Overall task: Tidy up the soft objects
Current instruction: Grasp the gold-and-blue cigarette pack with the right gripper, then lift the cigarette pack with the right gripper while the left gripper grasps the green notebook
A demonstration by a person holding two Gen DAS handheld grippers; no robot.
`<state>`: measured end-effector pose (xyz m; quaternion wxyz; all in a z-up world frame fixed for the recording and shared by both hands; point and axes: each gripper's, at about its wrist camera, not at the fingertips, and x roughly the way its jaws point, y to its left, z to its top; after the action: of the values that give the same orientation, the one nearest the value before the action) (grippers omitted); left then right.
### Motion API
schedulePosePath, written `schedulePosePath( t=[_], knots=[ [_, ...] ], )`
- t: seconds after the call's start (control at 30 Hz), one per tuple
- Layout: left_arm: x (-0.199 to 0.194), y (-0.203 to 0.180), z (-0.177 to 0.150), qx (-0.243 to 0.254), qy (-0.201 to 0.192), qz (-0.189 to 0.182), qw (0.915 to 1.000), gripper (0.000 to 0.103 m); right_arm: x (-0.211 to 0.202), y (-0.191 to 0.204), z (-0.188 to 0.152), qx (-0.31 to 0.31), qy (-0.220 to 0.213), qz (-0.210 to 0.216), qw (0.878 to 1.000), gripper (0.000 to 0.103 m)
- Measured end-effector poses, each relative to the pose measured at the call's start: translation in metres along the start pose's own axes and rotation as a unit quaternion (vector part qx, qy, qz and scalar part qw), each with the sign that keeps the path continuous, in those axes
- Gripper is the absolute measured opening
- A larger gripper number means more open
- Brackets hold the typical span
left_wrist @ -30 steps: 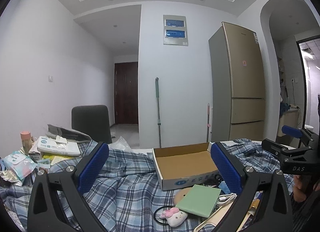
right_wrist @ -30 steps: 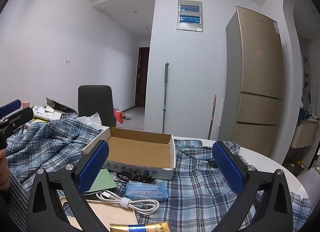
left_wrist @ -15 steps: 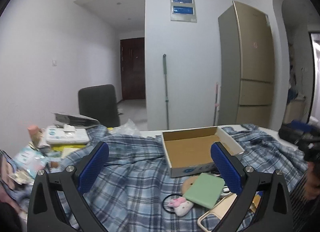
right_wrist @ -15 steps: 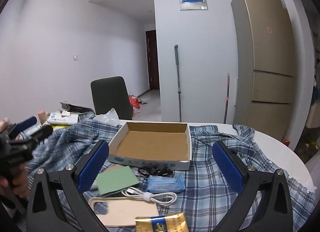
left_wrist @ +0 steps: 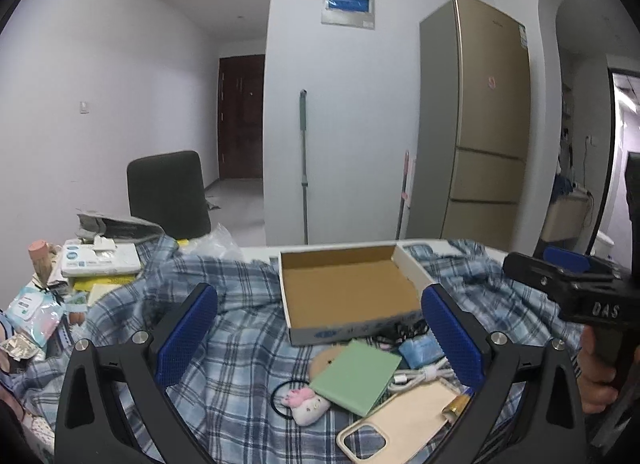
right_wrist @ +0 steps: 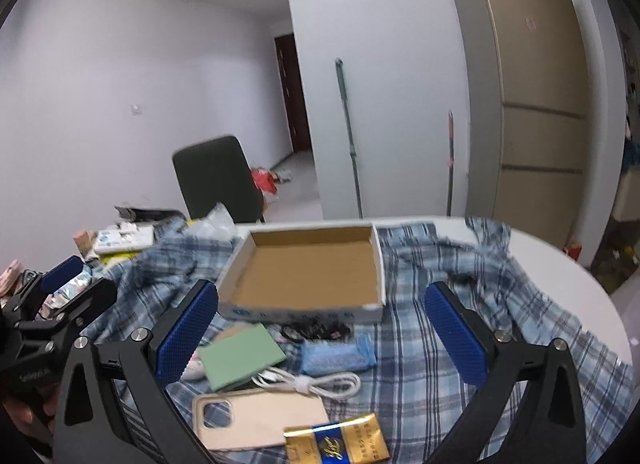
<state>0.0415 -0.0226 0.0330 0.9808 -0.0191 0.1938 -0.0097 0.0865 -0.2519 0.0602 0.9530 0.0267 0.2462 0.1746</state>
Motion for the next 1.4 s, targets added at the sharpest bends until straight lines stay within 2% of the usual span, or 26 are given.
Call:
schedulePosePath(
  t=[0.23,0.33,0.5,0.57,0.67,0.77,0.9,0.97,1.13,1.23,1.4],
  knots=[
    [0.031,0.002,-0.029,-0.004,0.049,-0.02,0.9986,0.103,0.027,-0.014,-0.025,-0.009,0.073,-0.002,0.997,0.103],
    [0.036,0.002,-0.038,0.004,0.056,-0.021,0.9982,0.103,0.036,-0.016,-0.04,-0.021,0.114,0.002,0.993,0.103],
    [0.04,-0.003,-0.049,0.015,0.055,-0.022,0.9981,0.103,0.056,-0.021,-0.069,-0.02,0.196,0.031,0.98,0.103],
    [0.042,-0.006,-0.052,0.025,0.055,-0.02,0.998,0.103,0.065,-0.014,-0.078,-0.052,0.225,0.034,0.972,0.103],
    [0.046,-0.012,-0.056,0.041,0.062,-0.018,0.9971,0.103,0.069,-0.003,-0.091,-0.104,0.237,0.028,0.966,0.103],
    [0.047,-0.012,-0.056,0.043,0.064,-0.019,0.9969,0.103,0.072,-0.006,-0.097,-0.093,0.26,0.045,0.96,0.103],
    [0.047,-0.008,-0.056,0.035,0.063,-0.013,0.9973,0.103,0.083,-0.017,-0.105,-0.072,0.291,0.041,0.953,0.103],
    [0.046,-0.008,-0.056,0.036,0.061,-0.01,0.9974,0.103,0.088,-0.02,-0.109,-0.063,0.307,0.052,0.948,0.099],
    [0.047,-0.009,-0.056,0.036,0.061,-0.011,0.9974,0.103,0.091,-0.015,-0.112,-0.073,0.314,0.05,0.945,0.086],
    [0.047,-0.009,-0.056,0.039,0.061,-0.012,0.9973,0.103,0.088,-0.011,-0.11,-0.084,0.299,0.038,0.95,0.086],
    [0.046,-0.016,-0.055,0.061,0.055,-0.013,0.9965,0.103,0.065,-0.014,-0.084,-0.09,0.21,0.004,0.974,0.086]
  ],
)
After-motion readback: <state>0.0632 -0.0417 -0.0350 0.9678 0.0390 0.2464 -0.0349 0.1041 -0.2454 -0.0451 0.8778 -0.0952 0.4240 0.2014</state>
